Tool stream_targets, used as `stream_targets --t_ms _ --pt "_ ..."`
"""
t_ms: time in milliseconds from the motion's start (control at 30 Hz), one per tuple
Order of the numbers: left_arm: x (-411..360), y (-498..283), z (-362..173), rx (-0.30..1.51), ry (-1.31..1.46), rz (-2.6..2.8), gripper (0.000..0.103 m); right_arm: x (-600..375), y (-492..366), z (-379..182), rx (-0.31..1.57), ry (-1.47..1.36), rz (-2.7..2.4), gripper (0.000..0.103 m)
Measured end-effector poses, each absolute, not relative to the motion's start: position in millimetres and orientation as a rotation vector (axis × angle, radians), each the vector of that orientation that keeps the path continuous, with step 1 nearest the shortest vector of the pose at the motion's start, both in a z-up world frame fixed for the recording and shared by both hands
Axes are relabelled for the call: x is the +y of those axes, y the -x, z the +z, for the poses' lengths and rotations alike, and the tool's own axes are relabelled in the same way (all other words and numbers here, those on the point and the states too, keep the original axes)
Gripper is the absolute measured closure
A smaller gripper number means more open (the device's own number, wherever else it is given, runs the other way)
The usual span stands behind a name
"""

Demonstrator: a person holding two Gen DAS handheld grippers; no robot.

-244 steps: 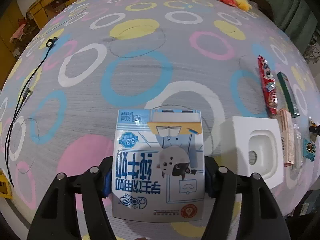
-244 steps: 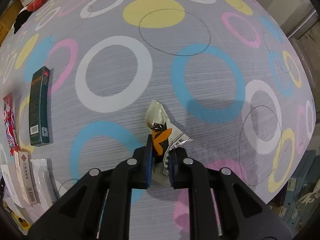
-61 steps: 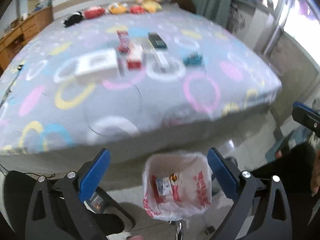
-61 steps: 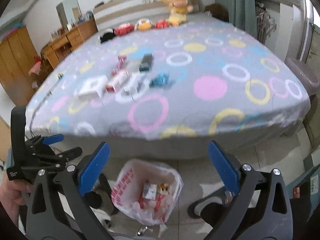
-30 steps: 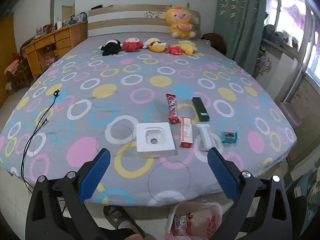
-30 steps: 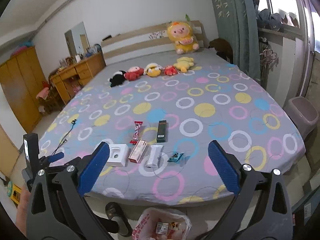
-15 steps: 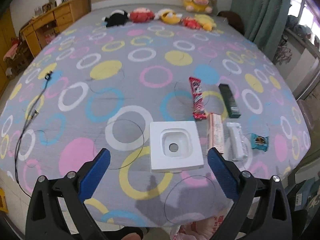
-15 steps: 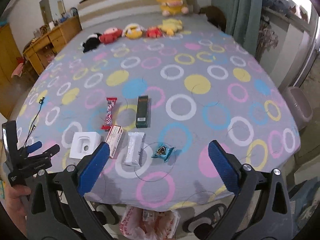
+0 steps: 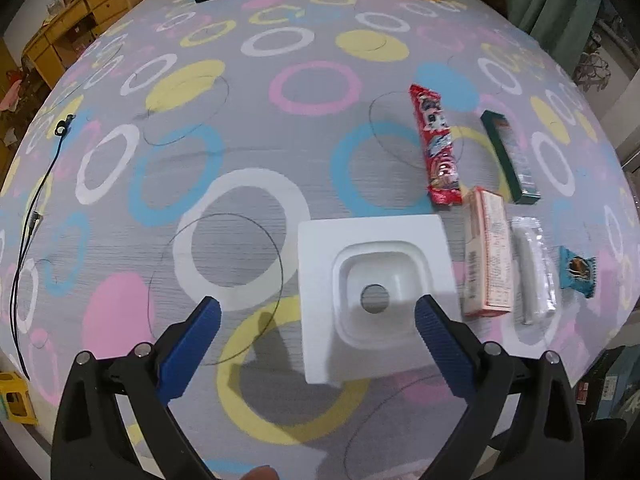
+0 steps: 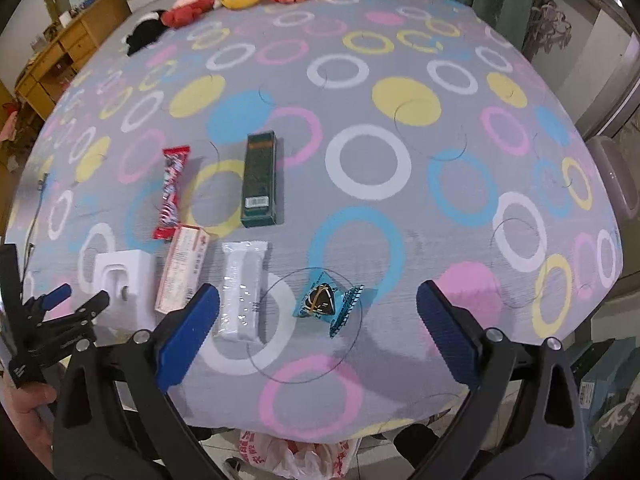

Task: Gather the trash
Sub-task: 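Grasp the white square box with the left gripper while the right gripper grasps the teal wrapper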

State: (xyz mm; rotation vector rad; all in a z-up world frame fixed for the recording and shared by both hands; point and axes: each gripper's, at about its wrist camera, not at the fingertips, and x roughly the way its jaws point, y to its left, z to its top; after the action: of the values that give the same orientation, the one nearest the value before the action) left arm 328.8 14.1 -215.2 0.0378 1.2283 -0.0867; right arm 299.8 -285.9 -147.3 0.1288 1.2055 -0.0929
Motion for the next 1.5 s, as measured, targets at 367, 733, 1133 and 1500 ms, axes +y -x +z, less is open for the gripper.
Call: stream_targets --t_ms 367,733,1133,1500 --pt "24.3 -344.4 -242.2 1.287 -0.023 -0.067 0.008 -289.6 -321.3 -200.6 1.315 -0.148 -0.131 0.007" --pt "26.9 -354.4 -259.0 1.312 -0.023 -0.066 0.008 -296.4 -331.5 -235.1 1.378 -0.15 -0.19 0.007" --pt "23.4 -344.9 -258.1 1.279 0.003 -0.073 0.032 -301.5 -328.9 -257.8 1.429 -0.205 -0.172 0.063" --pt "26.2 -341.3 -245.7 1.269 0.065 -0.095 0.065 -304.0 -326.6 -252.4 1.406 -0.205 -0.135 0.077"
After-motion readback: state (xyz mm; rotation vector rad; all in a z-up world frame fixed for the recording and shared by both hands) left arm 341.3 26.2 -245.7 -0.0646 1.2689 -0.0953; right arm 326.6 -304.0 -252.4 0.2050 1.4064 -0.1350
